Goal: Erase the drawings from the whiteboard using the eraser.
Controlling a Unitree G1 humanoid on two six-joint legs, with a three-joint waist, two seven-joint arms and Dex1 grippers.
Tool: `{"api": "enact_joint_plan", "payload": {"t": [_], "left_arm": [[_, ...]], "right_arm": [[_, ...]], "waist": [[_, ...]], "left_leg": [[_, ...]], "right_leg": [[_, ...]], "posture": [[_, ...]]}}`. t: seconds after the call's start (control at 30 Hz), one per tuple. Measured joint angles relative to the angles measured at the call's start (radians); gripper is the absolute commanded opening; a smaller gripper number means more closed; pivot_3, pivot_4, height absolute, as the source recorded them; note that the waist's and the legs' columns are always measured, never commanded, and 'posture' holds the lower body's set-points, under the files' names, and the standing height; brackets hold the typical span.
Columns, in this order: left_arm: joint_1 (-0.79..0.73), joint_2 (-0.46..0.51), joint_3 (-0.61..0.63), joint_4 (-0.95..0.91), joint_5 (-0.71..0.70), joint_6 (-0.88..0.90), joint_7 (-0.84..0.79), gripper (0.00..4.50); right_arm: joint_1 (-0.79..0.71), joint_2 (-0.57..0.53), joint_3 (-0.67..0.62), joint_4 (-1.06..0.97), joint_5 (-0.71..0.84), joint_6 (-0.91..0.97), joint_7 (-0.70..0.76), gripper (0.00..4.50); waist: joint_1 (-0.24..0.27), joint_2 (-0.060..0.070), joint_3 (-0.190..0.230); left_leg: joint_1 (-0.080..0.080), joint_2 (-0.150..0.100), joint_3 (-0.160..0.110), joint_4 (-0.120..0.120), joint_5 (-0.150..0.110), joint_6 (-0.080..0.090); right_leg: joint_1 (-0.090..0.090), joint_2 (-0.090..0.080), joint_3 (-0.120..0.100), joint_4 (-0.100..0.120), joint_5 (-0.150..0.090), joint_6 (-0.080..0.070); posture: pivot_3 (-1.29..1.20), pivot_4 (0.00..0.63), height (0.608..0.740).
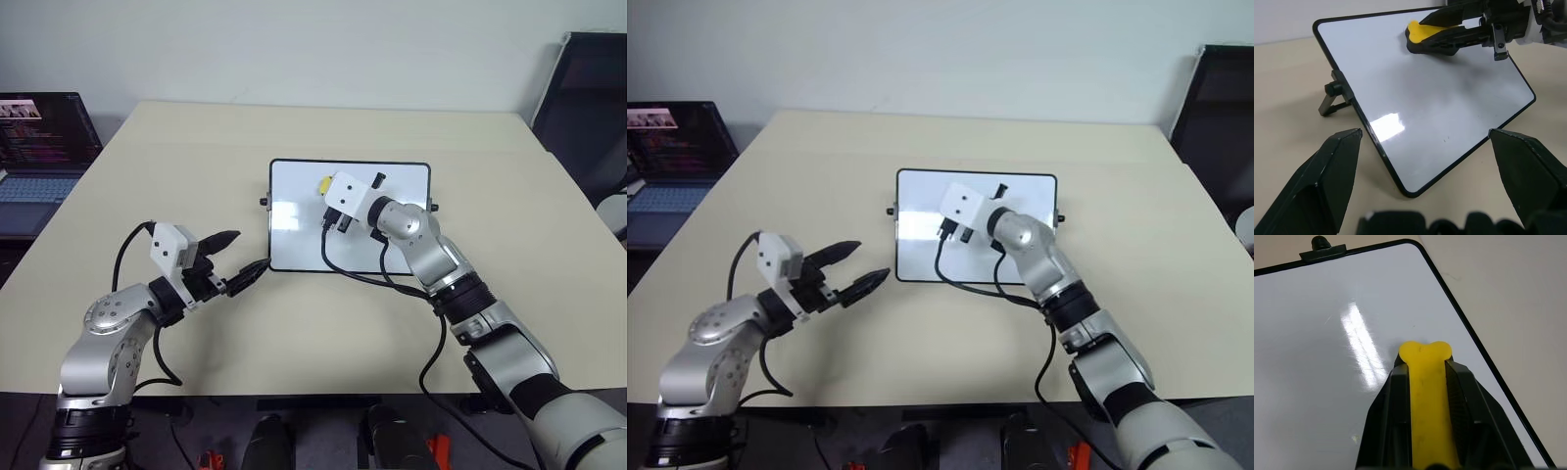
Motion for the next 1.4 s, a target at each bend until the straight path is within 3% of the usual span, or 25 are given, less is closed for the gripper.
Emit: {"api": "enact_joint_plan", "payload": {"t": [0.27,0.5,0.7,0.87,1.07,1.4], "left_arm": [[-0.011,0.000,-0.011,-0.005,-0.001,0.004,0.001,4.50],[-0.029,0.005,-0.013,-0.042,-0.006,0.020,0.000,4.50],[-0.118,0.019,-0.061,-0.092,-0.012,0.051,-0.029,4.50],[-0.222,0.019,-0.170,-0.093,-0.011,0.064,-0.111,4.50],[-0.345,-0.018,-0.291,-0.023,-0.006,0.061,-0.246,4.50],[-0.491,-0.135,-0.470,0.147,0.074,-0.079,-0.450,4.50]], "right_arm": [[0.088,0.024,-0.052,-0.098,0.058,0.048,0.011,0.66],[0.249,0.035,-0.212,-0.407,0.236,0.222,0.031,0.65],[0.615,0.021,-0.358,-0.867,0.309,0.393,-0.037,0.65],[0.794,0.036,-0.403,-1.022,0.345,0.446,-0.095,0.65],[0.881,0.046,-0.442,-1.012,0.316,0.412,-0.207,0.65],[0.906,0.024,-0.551,-0.879,0.356,0.470,-0.249,0.65]], "waist": [[-0.001,0.000,0.000],[0.006,0.001,0.000],[0.021,0.000,0.000],[0.005,0.001,0.001],[0.008,0.001,0.001],[0.008,0.001,0.001]], "left_leg": [[0.000,0.000,0.000,0.000,0.000,0.000],[-0.002,0.000,0.000,-0.002,0.000,0.000],[-0.004,0.000,0.000,-0.002,-0.002,-0.002],[-0.003,0.000,0.001,-0.001,-0.001,-0.002],[-0.002,-0.001,0.001,0.000,-0.001,-0.002],[-0.003,-0.001,0.001,-0.001,-0.001,-0.002]], "right_leg": [[0.000,0.000,0.000,-0.001,0.000,0.001],[-0.002,0.000,0.000,-0.001,-0.002,0.001],[-0.003,0.000,0.000,-0.001,-0.005,0.002],[-0.004,0.000,0.001,0.000,-0.003,0.000],[-0.003,0.000,0.002,-0.002,-0.003,0.000],[-0.003,0.000,0.002,-0.001,-0.003,0.001]], "posture": [[0.00,0.150,0.740],[0.00,0.150,0.740],[0.00,0.150,0.740],[0.00,0.150,0.740],[0.00,0.150,0.740],[0.00,0.150,0.740]]}}
